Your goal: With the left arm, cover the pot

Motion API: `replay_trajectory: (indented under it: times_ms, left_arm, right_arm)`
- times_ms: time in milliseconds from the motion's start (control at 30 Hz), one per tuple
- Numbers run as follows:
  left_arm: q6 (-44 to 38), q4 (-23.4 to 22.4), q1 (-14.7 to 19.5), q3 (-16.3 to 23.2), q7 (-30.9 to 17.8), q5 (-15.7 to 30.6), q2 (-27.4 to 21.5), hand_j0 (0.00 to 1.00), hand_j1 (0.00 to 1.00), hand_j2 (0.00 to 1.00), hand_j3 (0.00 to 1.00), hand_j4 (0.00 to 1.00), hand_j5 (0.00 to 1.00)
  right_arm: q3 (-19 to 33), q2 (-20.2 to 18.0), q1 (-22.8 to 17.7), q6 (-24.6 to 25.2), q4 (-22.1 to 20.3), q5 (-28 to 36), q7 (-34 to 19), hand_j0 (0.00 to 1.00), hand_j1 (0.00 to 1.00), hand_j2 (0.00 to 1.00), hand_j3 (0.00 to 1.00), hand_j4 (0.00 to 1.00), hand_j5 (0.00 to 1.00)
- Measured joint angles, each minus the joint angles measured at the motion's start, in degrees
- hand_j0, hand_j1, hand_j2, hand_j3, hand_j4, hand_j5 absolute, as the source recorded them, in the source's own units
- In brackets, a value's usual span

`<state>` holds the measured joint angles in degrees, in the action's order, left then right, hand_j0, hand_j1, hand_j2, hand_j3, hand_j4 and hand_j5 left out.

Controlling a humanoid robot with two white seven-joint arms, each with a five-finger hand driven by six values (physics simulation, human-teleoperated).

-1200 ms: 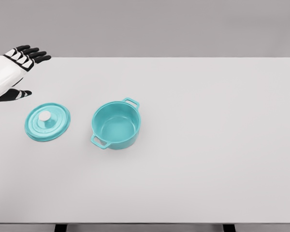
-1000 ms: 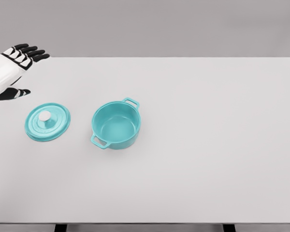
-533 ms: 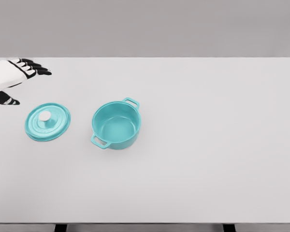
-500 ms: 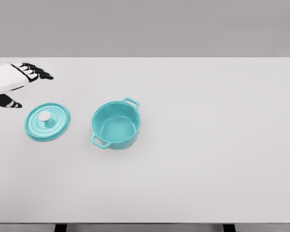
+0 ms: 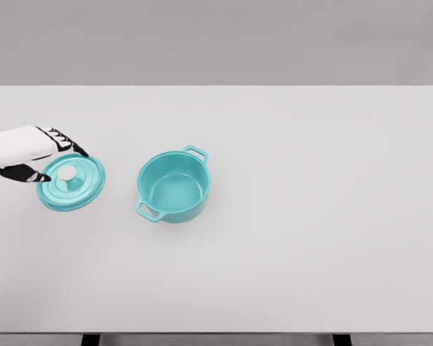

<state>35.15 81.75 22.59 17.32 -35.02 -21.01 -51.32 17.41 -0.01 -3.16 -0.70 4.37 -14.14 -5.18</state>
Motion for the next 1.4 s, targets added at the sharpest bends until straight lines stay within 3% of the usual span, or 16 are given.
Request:
replay_trajectory:
  times_ms: [1067, 1400]
  left_arm:
    - [-0.01, -9.71, 1.23, 1.94, 0.0, -0.82, 5.51, 0.79, 0.79, 0.79, 0.79, 0.79, 0.79]
    - [-0.01, -10.91, 1.76, 1.96, 0.0, -1.31, 5.87, 0.73, 0.73, 0.73, 0.73, 0.73, 0.73]
  right_arm:
    - [0.0, 0.0, 0.0, 0.0, 0.01, 0.01, 0.0, 1.0, 1.0, 1.0, 1.0, 1.0, 1.0]
    - [0.0, 0.0, 0.0, 0.0, 0.01, 0.0, 0.0, 1.0, 1.0, 1.0, 1.0, 1.0, 1.0]
